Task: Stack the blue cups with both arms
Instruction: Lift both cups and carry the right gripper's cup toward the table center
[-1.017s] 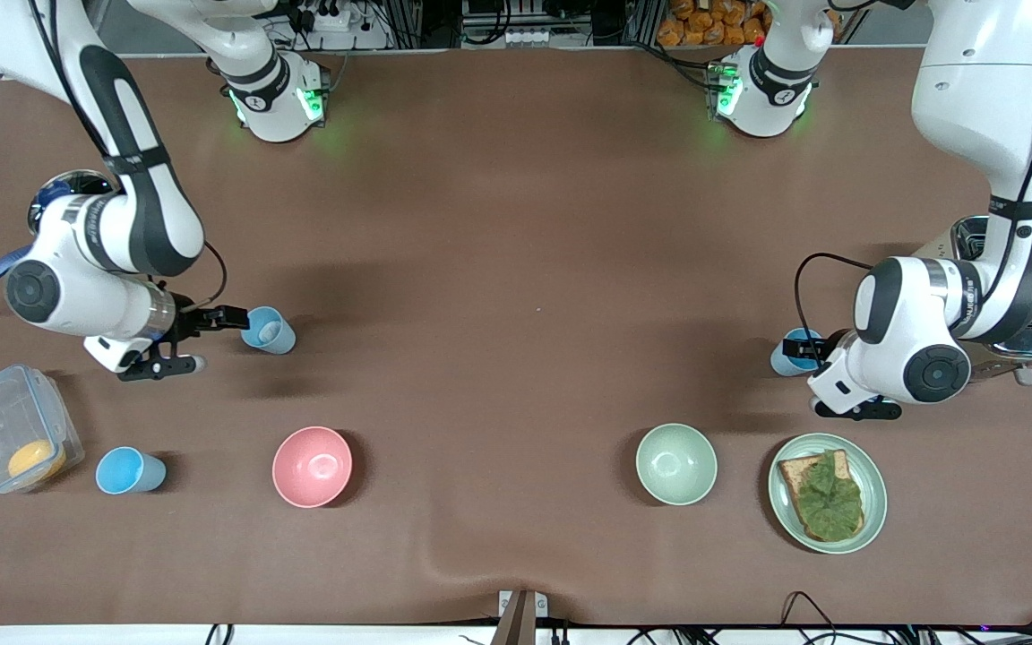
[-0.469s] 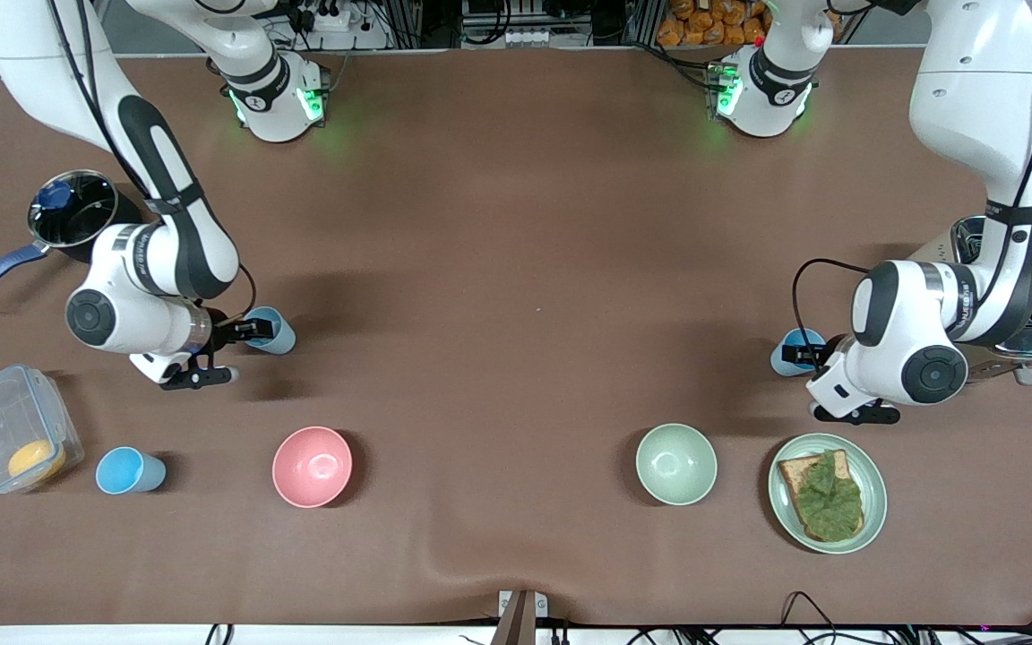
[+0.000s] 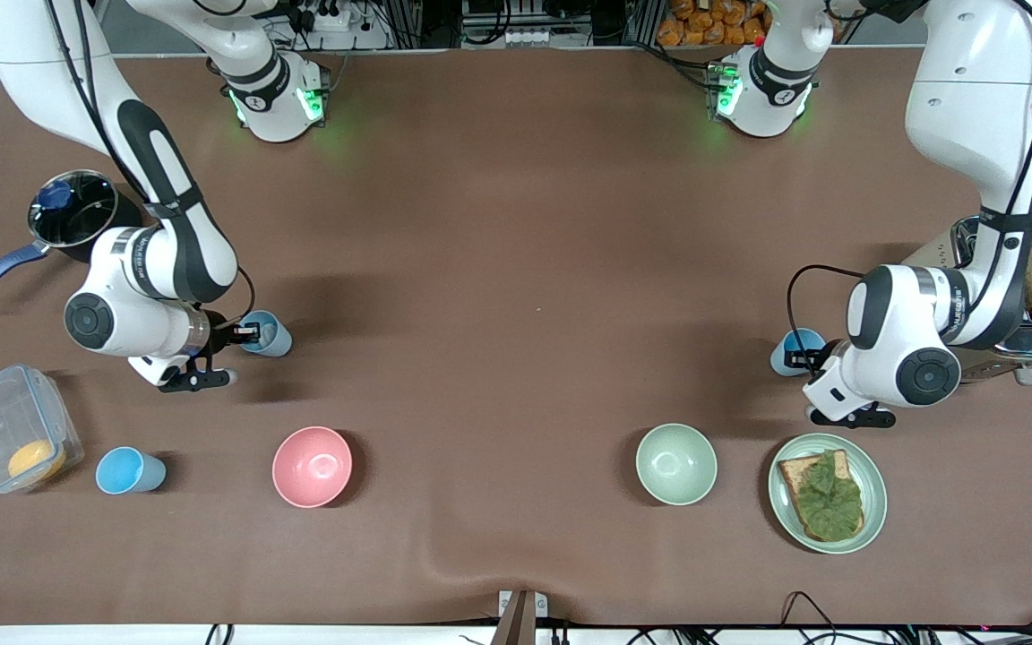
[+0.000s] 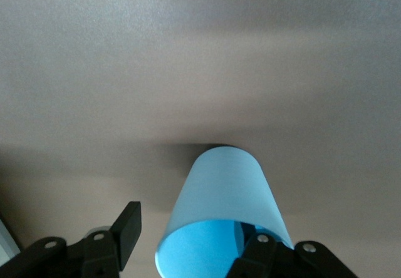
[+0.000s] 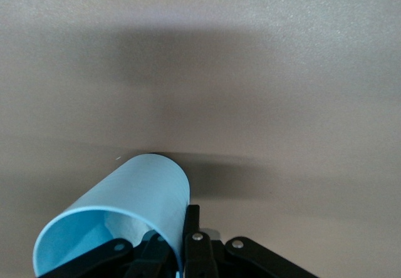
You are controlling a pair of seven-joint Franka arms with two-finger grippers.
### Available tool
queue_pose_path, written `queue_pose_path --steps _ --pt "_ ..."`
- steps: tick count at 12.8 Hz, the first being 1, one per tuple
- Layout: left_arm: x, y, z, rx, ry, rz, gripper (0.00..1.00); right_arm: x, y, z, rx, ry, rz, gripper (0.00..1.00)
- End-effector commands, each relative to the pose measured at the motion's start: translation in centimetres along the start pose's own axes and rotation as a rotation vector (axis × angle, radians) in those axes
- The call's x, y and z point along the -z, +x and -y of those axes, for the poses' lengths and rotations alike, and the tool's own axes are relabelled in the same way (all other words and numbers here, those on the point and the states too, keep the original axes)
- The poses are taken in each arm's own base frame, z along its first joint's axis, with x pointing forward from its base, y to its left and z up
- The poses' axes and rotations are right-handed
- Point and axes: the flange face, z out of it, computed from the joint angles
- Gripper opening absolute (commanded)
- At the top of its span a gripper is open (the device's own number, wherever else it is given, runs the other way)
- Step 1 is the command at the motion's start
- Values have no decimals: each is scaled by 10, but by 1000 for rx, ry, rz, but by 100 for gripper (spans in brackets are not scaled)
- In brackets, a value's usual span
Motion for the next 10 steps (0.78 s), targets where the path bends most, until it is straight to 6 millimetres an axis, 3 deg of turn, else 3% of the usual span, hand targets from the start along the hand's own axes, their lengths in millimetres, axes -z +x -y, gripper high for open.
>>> queue_pose_path --steps 1,3,5,7,10 --pt "-1 3 3 -21 1 -13 54 31 7 9 -3 25 29 0" --pt "-2 4 2 -23 1 -18 48 62 10 21 4 42 96 0" --pt "-2 4 3 -22 2 -18 42 91 4 48 -11 103 138 0" --pt "-2 4 3 -22 2 -19 34 101 -2 99 -65 94 155 0" --pt "-2 4 6 -18 1 -19 22 101 -10 198 -147 112 150 0"
